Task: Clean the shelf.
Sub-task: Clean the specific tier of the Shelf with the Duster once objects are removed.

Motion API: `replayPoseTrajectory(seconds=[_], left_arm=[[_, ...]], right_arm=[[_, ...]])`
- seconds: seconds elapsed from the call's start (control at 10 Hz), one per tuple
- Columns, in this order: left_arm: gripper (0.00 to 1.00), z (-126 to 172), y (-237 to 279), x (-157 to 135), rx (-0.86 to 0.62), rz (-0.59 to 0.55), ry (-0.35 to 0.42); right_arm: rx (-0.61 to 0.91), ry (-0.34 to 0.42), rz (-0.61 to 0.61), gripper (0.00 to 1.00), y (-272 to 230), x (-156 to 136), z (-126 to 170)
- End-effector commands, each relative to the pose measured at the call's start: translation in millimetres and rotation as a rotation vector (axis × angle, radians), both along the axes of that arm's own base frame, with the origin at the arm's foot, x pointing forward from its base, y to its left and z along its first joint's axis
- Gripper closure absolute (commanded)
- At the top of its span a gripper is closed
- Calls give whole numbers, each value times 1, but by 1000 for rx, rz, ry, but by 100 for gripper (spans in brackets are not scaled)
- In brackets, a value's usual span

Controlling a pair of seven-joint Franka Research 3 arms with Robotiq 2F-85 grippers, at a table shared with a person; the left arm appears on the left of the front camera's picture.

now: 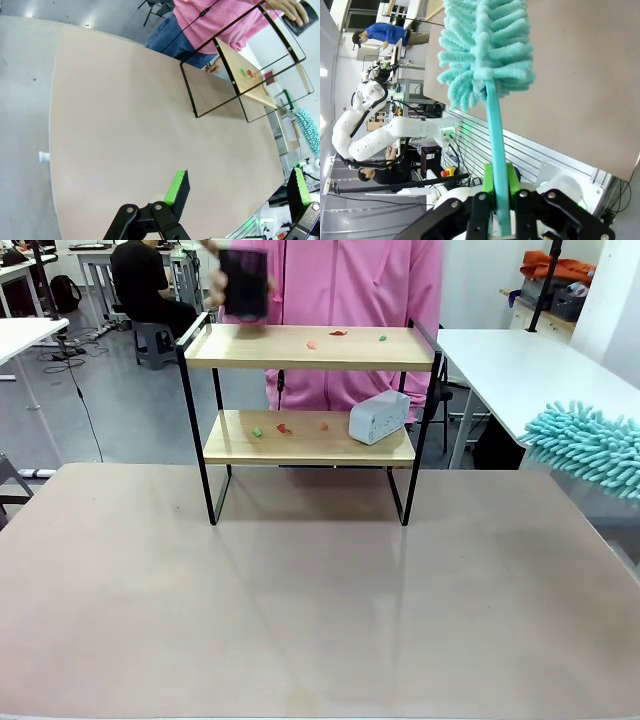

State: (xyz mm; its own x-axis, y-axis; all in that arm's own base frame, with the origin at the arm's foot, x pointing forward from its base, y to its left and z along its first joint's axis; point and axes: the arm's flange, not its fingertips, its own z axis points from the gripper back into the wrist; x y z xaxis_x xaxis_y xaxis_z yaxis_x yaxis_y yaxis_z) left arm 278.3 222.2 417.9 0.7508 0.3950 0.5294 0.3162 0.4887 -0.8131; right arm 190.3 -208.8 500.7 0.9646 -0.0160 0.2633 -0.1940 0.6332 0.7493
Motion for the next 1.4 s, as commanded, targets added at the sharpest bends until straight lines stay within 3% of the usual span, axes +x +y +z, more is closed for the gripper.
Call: replayPoseTrajectory(seconds=[0.0,0.1,0.2,0.3,0.6,0.8,1.0,1.1,1.2,1.3], left_arm=[[0,0,0,1,-1,-4,-29],[0,0,0,1,-1,-4,-29],[0,0,0,1,-1,-4,-29],[0,0,0,1,-1,-4,-29],[0,0,0,1,-1,-4,-29],[0,0,0,1,-1,-4,-29],[0,0,0,1,-1,-4,-29],[0,0,0,1,-1,-4,-29],[0,0,0,1,-1,-4,-29],[0,0,0,1,-1,-4,-29]], right_arm=[[8,-4,-17,95,-1,-1,3],[8,-4,-17,95,-1,-1,3],[0,0,0,88,0,0,0],[-47,-19,-51,88,4,9,17],[-201,-277,-76,88,48,42,124],[-274,-353,-34,88,105,59,165],[-365,-389,14,88,164,58,162],[-426,-421,-17,88,174,50,152],[-327,-395,31,88,152,58,184],[-327,-395,31,88,152,58,184]])
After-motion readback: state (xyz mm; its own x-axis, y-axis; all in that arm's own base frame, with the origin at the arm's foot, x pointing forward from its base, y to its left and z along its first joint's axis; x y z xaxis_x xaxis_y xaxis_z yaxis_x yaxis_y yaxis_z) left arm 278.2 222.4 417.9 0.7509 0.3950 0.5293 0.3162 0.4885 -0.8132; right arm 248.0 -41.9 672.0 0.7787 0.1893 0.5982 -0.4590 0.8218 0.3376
